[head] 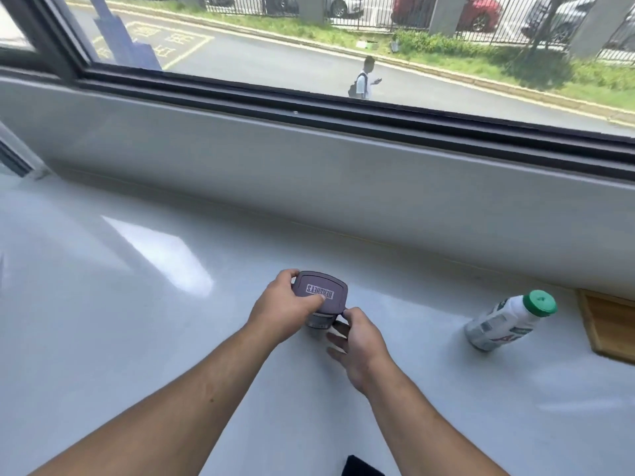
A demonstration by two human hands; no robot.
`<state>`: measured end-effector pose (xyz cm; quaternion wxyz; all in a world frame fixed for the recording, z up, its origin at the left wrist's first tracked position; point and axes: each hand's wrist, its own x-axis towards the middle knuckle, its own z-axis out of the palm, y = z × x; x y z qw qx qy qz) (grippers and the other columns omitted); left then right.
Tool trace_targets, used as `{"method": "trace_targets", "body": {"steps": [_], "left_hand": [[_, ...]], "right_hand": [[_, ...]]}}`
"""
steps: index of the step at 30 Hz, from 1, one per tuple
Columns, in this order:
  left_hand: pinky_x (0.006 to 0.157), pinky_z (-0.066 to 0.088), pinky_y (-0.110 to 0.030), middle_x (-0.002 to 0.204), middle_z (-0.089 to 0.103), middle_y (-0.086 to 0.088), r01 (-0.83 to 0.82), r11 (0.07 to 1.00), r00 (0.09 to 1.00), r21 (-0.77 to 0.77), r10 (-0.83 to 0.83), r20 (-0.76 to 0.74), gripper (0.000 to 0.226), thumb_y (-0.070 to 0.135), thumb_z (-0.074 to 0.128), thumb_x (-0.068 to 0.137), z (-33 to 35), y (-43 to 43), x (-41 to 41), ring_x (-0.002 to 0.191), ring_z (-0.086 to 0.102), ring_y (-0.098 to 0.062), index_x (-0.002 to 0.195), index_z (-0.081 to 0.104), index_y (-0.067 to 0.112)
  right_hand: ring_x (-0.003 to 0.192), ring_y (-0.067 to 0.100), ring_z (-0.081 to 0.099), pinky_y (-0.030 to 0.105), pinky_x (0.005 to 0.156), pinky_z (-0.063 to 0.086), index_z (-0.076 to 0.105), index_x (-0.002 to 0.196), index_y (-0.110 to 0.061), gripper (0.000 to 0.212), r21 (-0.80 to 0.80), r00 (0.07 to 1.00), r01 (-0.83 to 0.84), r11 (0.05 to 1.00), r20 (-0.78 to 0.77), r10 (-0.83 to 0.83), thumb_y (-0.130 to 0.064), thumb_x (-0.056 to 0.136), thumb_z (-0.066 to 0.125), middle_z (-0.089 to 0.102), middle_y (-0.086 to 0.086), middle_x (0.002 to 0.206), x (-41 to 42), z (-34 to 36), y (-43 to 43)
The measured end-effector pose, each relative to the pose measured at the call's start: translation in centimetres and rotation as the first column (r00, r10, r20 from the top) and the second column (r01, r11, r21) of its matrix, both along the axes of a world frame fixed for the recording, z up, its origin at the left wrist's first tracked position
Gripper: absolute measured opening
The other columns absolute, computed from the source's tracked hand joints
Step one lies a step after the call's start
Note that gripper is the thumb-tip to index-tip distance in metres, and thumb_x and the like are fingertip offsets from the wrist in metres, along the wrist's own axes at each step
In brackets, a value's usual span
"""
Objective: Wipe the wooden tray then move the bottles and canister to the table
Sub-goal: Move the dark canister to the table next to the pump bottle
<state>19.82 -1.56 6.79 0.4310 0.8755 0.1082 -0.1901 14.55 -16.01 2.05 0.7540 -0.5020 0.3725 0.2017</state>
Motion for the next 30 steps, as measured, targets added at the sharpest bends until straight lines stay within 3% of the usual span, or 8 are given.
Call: {"method": "trace_targets", "body": {"steps": [3,11,14,20,23,30], "left_hand": [[0.093,0.056,-0.038,0.121,0.069,0.011,-0.089,0.996,0.996,-0.021,0.089,0.006,0.076,0.047,0.071,0.079,0.6,6.6,-1.8,0.105,0.068,-0.013,0.149,0.045,0.031],[0.077,0.050,-0.029,0.108,0.065,0.024,-0.394,0.916,0.919,-0.081,0.395,0.000,0.072,0.057,0.070,0.076,1.4,26.9,-10.9,0.098,0.064,0.000,0.141,0.049,0.035],[0.073,0.048,-0.025,0.107,0.063,0.026,-0.522,0.849,0.853,-0.081,0.522,-0.022,0.067,0.055,0.071,0.079,1.2,34.5,-15.6,0.095,0.061,0.005,0.140,0.050,0.037],[0.080,0.049,-0.030,0.118,0.067,0.017,-0.749,0.660,0.662,-0.059,0.749,-0.030,0.065,0.052,0.070,0.081,0.5,49.1,-26.6,0.105,0.065,-0.009,0.141,0.050,0.036],[0.093,0.053,-0.036,0.122,0.068,0.013,-0.819,0.572,0.574,-0.048,0.818,-0.030,0.064,0.051,0.071,0.082,0.2,54.9,-31.5,0.109,0.066,-0.015,0.141,0.051,0.035],[0.095,0.053,-0.038,0.117,0.068,0.016,-0.924,0.379,0.381,-0.043,0.924,-0.047,0.071,0.059,0.067,0.072,-1.0,64.3,-41.0,0.106,0.067,-0.012,0.139,0.051,0.038]], "right_hand": [[0.119,0.032,0.064,0.047,0.101,0.051,0.070,0.124,-0.019,0.036,-0.017,0.996,-0.092,0.996,0.001,0.092,-0.032,0.101,0.046,0.070,0.007,0.127,-0.4,1.0,5.6],[0.116,0.032,0.064,0.050,0.102,0.052,0.063,0.136,-0.017,0.040,-0.013,0.916,-0.400,0.916,0.007,0.401,-0.032,0.104,0.044,0.067,0.007,0.133,-4.2,2.0,24.6],[0.116,0.031,0.064,0.052,0.104,0.052,0.063,0.137,-0.018,0.041,-0.005,0.851,-0.525,0.851,0.000,0.525,-0.033,0.104,0.044,0.067,0.006,0.133,-6.9,2.0,32.2],[0.113,0.029,0.065,0.049,0.100,0.053,0.066,0.133,-0.022,0.037,-0.023,0.654,-0.756,0.654,-0.009,0.756,-0.035,0.104,0.046,0.064,0.004,0.135,-13.5,2.5,48.4],[0.114,0.030,0.065,0.048,0.099,0.054,0.067,0.131,-0.023,0.037,-0.022,0.559,-0.829,0.559,-0.007,0.829,-0.035,0.103,0.046,0.064,0.004,0.135,-16.8,2.6,55.1],[0.114,0.031,0.066,0.047,0.098,0.055,0.068,0.129,-0.024,0.036,-0.018,0.381,-0.924,0.381,-0.012,0.924,-0.035,0.102,0.047,0.064,0.003,0.134,-24.1,1.8,66.7]]}}
